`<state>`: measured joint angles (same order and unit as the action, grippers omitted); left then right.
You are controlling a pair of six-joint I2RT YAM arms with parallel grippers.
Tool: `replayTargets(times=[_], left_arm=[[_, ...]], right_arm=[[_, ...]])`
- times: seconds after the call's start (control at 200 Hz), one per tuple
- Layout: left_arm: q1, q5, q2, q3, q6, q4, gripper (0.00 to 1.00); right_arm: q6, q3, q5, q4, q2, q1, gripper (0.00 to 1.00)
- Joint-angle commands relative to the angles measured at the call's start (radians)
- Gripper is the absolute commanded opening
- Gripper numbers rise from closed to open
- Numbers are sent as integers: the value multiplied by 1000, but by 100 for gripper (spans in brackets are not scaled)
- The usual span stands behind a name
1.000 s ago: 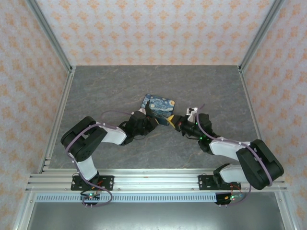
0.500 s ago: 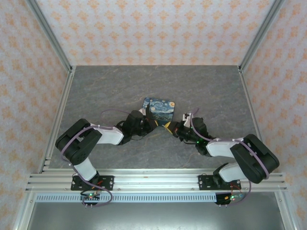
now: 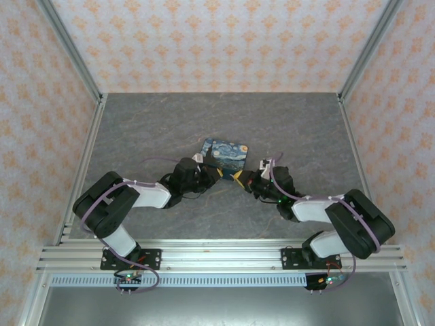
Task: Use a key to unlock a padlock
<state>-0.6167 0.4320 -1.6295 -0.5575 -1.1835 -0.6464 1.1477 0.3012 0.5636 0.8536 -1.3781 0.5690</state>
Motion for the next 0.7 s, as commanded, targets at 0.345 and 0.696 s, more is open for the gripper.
replayTargets(times=[0.345, 0.696], left_arm=[[6, -84, 19, 27, -130, -171, 0], [5, -100, 10, 48, -188, -228, 0]], right_arm=[[101, -37, -136, -16, 104, 11, 0], [124, -30, -191, -23, 75, 75, 0]])
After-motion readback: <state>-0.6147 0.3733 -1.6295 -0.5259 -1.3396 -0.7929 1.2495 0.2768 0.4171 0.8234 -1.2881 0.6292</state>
